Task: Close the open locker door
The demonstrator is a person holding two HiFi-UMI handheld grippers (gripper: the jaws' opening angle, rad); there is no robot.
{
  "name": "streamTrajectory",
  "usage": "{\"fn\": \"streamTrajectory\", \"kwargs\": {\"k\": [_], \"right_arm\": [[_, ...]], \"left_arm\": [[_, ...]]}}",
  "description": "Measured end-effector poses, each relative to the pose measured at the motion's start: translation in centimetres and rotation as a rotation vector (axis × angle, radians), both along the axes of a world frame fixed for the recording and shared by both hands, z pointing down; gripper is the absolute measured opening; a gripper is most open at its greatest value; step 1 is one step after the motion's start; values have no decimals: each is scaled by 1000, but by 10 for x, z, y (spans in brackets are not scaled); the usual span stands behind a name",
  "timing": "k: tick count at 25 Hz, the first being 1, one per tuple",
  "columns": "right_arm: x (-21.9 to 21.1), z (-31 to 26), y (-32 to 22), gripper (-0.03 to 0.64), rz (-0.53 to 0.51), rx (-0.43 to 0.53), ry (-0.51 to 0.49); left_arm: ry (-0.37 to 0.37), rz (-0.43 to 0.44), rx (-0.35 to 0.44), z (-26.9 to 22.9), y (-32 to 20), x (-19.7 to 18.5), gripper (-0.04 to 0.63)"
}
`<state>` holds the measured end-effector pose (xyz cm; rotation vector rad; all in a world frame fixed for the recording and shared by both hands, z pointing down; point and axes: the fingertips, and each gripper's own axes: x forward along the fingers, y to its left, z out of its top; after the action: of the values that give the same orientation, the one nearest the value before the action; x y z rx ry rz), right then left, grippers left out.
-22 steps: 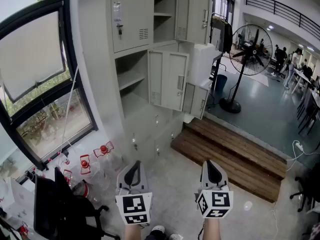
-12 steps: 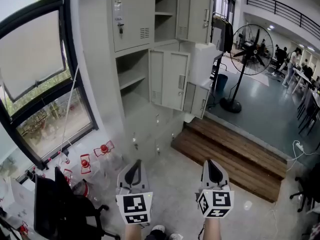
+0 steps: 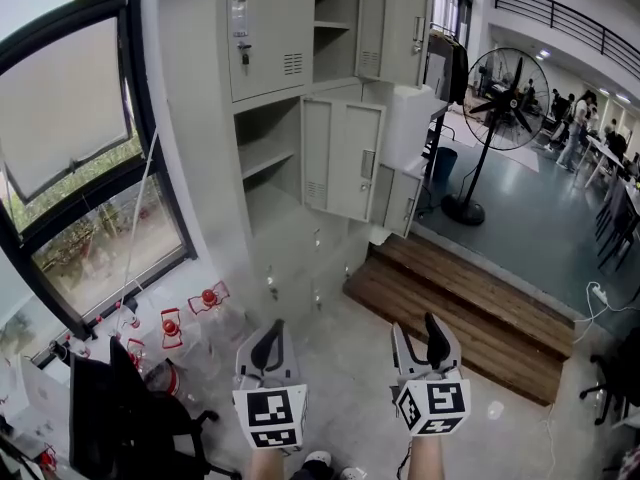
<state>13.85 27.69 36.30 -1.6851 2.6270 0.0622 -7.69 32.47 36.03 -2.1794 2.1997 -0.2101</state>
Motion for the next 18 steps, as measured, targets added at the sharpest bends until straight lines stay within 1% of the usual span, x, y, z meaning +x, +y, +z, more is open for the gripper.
{"fn": "streamTrajectory", "kwargs": {"k": [5, 9, 18], "right_arm": [[-14, 0, -12, 254, -6, 9, 4], [-27, 1, -24, 272, -7, 2, 19], [-51, 14, -41, 273, 7, -26, 7]], "left_arm": [[-8, 2, 6, 1, -12, -11, 3], [-10, 2, 8, 0, -22, -24, 3], [-11, 12, -7, 9, -45, -54, 3]]}}
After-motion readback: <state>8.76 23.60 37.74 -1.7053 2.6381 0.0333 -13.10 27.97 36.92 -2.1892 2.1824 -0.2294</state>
